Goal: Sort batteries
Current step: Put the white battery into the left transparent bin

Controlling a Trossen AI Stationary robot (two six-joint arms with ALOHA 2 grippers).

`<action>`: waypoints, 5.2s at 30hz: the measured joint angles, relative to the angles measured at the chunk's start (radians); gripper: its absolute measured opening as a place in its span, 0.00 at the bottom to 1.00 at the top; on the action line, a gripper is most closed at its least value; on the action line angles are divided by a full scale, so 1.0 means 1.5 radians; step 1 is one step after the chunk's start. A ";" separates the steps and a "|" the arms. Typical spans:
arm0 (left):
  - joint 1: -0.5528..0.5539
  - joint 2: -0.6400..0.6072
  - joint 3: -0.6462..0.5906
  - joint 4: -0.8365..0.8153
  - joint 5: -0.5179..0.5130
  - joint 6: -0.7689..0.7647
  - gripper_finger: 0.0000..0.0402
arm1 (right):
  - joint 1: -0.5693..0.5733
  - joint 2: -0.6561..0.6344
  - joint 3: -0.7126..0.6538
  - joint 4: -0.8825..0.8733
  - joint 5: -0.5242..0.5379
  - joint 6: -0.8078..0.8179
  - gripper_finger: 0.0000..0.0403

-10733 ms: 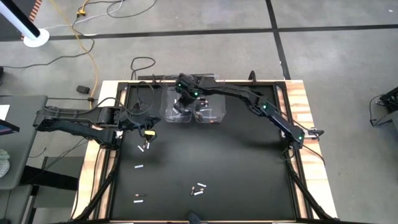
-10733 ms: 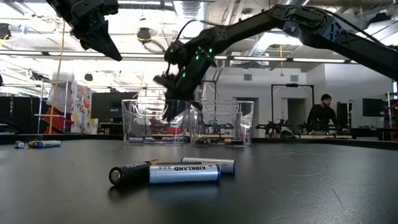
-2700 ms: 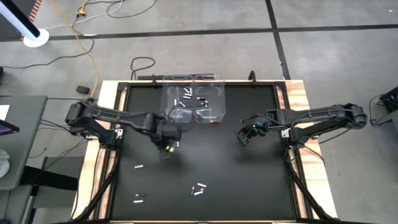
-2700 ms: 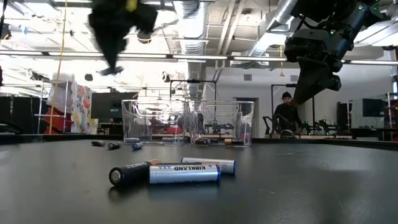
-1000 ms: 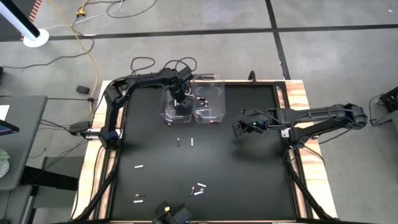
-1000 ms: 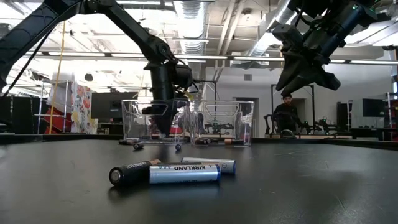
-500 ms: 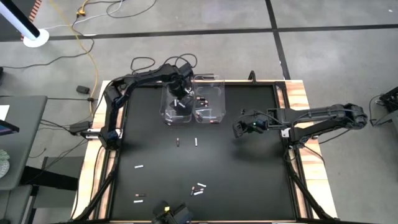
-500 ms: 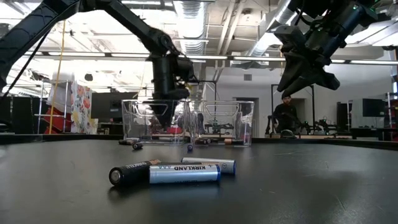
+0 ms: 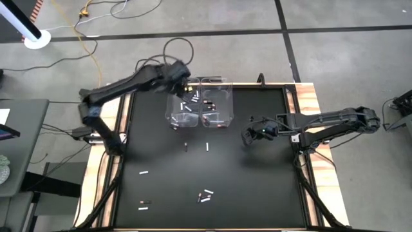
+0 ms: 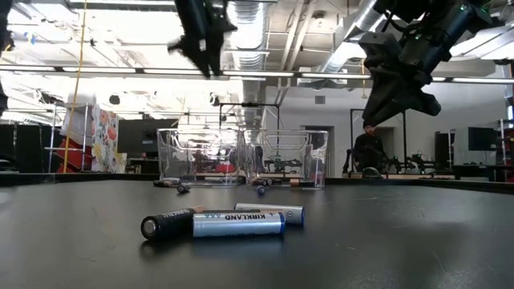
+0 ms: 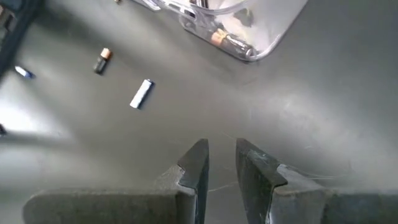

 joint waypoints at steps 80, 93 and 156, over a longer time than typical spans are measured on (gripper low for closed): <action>-0.708 -0.710 -0.740 0.262 -0.144 -0.232 0.26 | 0.091 0.773 0.616 -0.248 0.089 0.341 0.23; -0.708 -0.710 -0.740 0.258 -0.144 -0.230 0.26 | 0.109 0.759 0.646 -0.280 0.104 0.334 0.03; -0.450 -0.709 -0.740 0.232 -0.233 -0.346 0.26 | -0.229 0.714 0.977 -0.218 -0.157 -0.401 0.00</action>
